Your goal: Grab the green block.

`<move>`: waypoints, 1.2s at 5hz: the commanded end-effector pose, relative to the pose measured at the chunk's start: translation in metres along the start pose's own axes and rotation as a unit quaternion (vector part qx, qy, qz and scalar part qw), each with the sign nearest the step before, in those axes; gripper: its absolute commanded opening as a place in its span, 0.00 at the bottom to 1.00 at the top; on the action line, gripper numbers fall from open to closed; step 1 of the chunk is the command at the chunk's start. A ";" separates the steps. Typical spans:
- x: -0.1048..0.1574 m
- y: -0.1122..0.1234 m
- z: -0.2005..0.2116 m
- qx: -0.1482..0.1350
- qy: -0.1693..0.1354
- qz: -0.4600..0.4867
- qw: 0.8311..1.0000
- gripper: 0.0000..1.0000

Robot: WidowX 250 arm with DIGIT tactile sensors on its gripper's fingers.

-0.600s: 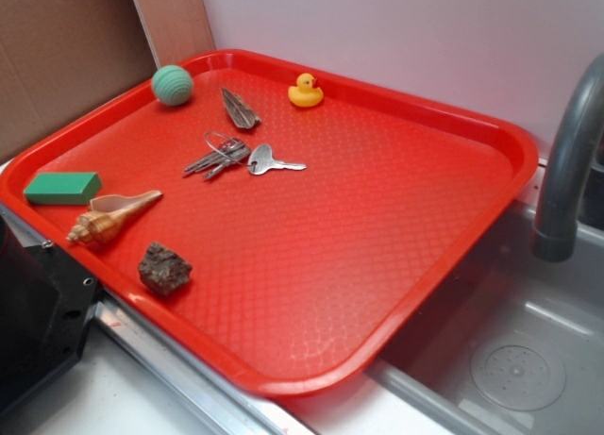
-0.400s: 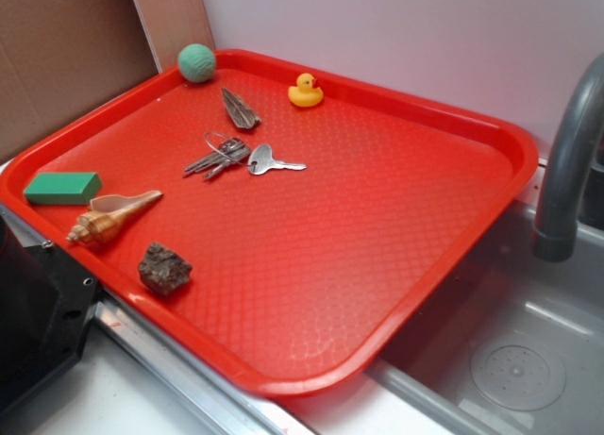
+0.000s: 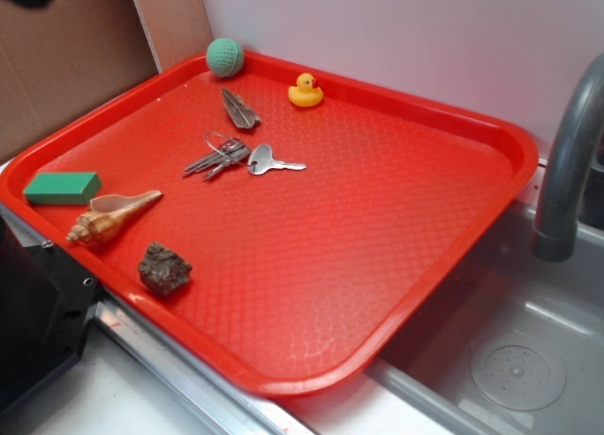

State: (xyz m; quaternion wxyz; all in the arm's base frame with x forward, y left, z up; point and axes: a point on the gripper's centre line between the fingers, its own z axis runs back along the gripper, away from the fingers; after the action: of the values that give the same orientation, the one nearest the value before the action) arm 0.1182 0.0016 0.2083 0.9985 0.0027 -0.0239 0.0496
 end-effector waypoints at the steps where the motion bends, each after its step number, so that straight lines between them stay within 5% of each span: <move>1: 0.006 0.024 -0.026 0.054 0.054 0.113 0.991 1.00; 3: 0.006 0.024 -0.026 0.054 0.054 0.113 0.991 1.00; 4: 0.010 0.073 -0.074 0.054 0.067 0.192 0.978 1.00; 5: 0.028 0.103 -0.104 0.030 0.035 0.069 0.997 1.00; 6: 0.041 0.115 -0.114 0.026 0.003 -0.055 0.998 1.00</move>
State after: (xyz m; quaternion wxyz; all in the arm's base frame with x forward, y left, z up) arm 0.1474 0.1193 0.0911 0.9996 0.0228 -0.0113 -0.0119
